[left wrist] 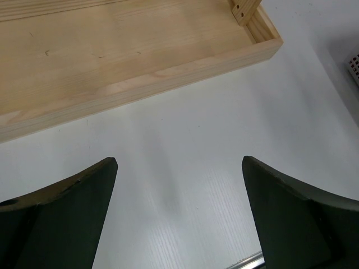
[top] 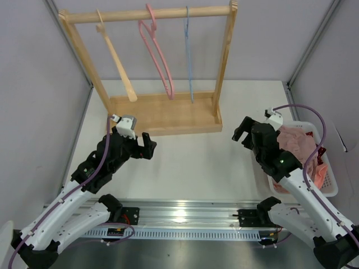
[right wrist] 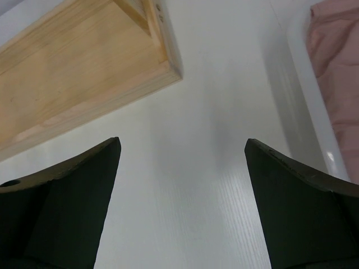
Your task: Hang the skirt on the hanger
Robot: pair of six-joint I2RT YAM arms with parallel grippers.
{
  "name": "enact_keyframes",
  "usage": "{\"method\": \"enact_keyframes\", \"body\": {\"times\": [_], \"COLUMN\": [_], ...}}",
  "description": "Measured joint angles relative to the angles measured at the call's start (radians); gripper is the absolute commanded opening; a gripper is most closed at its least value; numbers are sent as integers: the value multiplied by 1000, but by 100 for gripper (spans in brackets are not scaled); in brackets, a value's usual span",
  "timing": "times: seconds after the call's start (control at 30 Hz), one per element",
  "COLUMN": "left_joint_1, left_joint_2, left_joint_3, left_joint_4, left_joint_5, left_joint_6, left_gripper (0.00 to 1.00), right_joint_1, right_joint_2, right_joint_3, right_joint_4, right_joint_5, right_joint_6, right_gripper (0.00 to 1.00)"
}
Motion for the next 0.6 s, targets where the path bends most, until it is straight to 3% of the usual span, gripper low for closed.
{"method": "enact_keyframes", "body": {"times": [0.2, 0.6], "left_joint_1": [0, 0], "left_joint_2": [0, 14], "left_joint_3": [0, 0], "left_joint_4": [0, 0], "left_joint_5": [3, 53], "left_joint_6": [0, -2], "left_gripper": [99, 99], "right_joint_1": [-58, -551], "right_joint_2": [5, 11], "right_joint_3": [115, 185], "right_joint_4": [-190, -424], "right_joint_5": [78, 65], "right_joint_6": [26, 37], "right_gripper": [99, 99]}}
